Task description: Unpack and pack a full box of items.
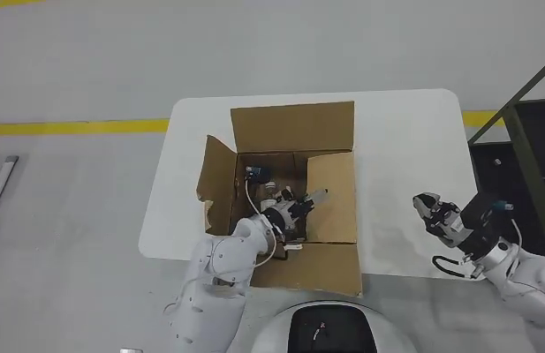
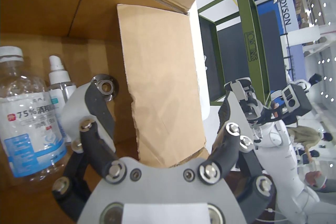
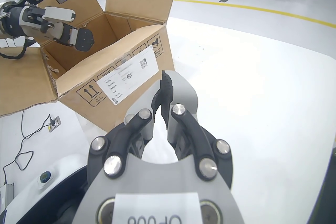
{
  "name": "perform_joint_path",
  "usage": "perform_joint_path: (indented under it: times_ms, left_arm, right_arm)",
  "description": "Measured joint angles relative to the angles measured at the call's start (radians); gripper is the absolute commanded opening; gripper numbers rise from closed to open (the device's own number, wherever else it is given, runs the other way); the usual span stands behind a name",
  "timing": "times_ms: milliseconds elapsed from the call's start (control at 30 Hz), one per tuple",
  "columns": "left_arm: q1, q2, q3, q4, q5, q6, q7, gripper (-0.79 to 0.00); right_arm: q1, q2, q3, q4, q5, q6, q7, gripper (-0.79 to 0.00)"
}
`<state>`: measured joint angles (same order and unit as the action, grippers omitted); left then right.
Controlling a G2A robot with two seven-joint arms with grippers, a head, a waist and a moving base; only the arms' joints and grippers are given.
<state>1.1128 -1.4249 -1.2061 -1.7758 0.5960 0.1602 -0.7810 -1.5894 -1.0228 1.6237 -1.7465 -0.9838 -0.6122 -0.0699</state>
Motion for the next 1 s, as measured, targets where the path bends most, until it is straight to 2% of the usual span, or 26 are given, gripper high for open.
perform_joint_path:
  times_ms: [333, 467, 833, 967, 1000]
  left_arm:
    - [0.010, 0.005, 0.016, 0.079, -0.067, -0.033, -0.021, 0.000]
    - [0.009, 0.007, 0.014, 0.083, -0.087, -0.038, -0.016, 0.000]
    - [0.006, 0.005, 0.018, 0.007, -0.278, -0.011, -0.024, 0.000]
    - [-0.012, 0.006, 0.034, -0.023, -0.299, -0.013, -0.031, 0.000]
    - [-0.016, 0.005, 0.038, -0.031, -0.307, -0.013, -0.028, 0.000]
  right_arm:
    - [0.001, -0.004, -0.021, 0.007, -0.022, -0.003, 0.003, -0.785]
    - [0.005, -0.005, -0.033, 0.005, -0.027, -0.005, 0.009, -0.785]
    - [0.030, -0.011, -0.070, 0.005, -0.015, 0.003, 0.033, -0.785]
    - [0.032, -0.012, -0.056, 0.007, 0.003, 0.026, 0.035, -0.785]
    - [0.031, -0.012, -0.050, 0.009, 0.011, 0.036, 0.038, -0.711]
